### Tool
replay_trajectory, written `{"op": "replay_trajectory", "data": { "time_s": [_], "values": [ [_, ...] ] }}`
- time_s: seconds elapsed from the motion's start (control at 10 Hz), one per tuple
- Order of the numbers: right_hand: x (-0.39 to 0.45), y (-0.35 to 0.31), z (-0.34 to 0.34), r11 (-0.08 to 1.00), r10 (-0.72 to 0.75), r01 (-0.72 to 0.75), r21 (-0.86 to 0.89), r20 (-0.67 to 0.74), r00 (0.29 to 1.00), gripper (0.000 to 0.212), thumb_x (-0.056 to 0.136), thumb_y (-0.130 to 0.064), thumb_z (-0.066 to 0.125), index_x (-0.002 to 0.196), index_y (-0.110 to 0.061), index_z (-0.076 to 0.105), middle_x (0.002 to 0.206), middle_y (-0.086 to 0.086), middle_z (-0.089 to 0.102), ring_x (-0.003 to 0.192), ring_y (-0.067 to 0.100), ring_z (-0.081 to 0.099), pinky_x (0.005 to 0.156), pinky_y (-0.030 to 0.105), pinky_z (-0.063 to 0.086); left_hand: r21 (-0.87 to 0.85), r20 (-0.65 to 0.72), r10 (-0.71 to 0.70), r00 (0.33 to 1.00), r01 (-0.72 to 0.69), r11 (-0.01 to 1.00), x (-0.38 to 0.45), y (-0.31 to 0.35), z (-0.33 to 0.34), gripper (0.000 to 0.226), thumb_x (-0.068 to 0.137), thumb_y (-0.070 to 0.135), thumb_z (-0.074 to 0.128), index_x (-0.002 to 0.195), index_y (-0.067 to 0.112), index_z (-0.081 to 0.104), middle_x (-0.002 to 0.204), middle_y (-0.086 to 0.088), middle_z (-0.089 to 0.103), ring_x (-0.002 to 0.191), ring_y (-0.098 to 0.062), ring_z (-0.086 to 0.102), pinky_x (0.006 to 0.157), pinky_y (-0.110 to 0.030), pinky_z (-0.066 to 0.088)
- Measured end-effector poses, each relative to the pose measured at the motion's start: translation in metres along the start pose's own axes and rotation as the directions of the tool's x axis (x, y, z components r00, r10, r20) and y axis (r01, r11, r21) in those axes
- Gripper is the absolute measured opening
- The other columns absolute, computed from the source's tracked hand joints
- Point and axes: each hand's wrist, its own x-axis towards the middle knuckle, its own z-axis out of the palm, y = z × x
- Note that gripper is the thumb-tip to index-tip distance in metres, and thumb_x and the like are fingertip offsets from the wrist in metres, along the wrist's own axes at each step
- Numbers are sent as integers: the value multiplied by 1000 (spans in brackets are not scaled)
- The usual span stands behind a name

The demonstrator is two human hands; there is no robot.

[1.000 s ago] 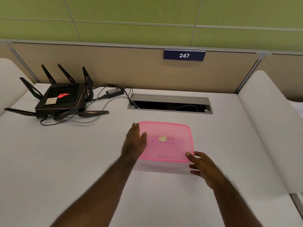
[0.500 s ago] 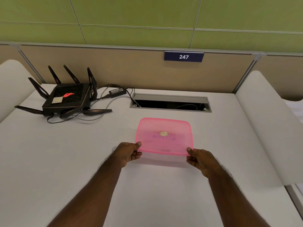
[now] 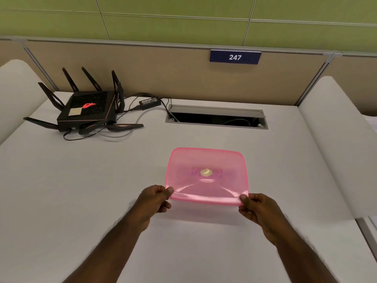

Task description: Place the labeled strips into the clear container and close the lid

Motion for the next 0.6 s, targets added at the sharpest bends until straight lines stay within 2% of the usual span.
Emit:
{"op": "replay_trajectory", "data": {
  "time_s": [0.1,0.2,0.4,0.5,0.6],
  "values": [
    [-26,18,-1,1000,31,-31,-5,-5,1000,29,81,-16,73,100,3,64,91,23,71,81,28,70,73,33,60,25,3,2,1000,-2,1000,-25,-20,-6,27,84,35,71,80,9,61,62,-1,66,65,-18,66,65,-31,55],
    [-42,37,0,998,68,-68,4,-34,997,26,81,-13,73,99,3,64,91,24,72,78,28,71,70,32,60,39,-17,-9,1000,10,999,-41,-39,-8,26,84,33,71,80,9,61,60,1,65,64,-17,67,62,-30,53],
    [-52,50,-2,995,98,-99,-24,-47,994,28,80,-16,74,101,0,65,95,24,70,78,28,71,72,36,59,80,-7,-51,999,51,996,-51,-51,-9,30,84,37,70,85,8,61,70,-2,66,66,-17,69,61,-29,53],
    [-50,48,-3,984,127,-128,-121,-19,992,33,81,-27,74,104,-7,63,95,18,71,80,25,73,69,35,60,191,32,-103,994,95,977,-49,-44,-15,36,82,45,69,92,10,63,86,-6,71,73,-17,70,61,-27,55],
    [-49,38,-9,946,36,-64,-317,-92,995,37,84,-42,66,111,-19,59,104,5,67,89,21,70,77,40,58,302,-31,-79,996,84,949,-48,-31,-24,35,82,50,67,102,22,60,96,-2,69,83,-18,69,63,-29,56]
  ]
}}
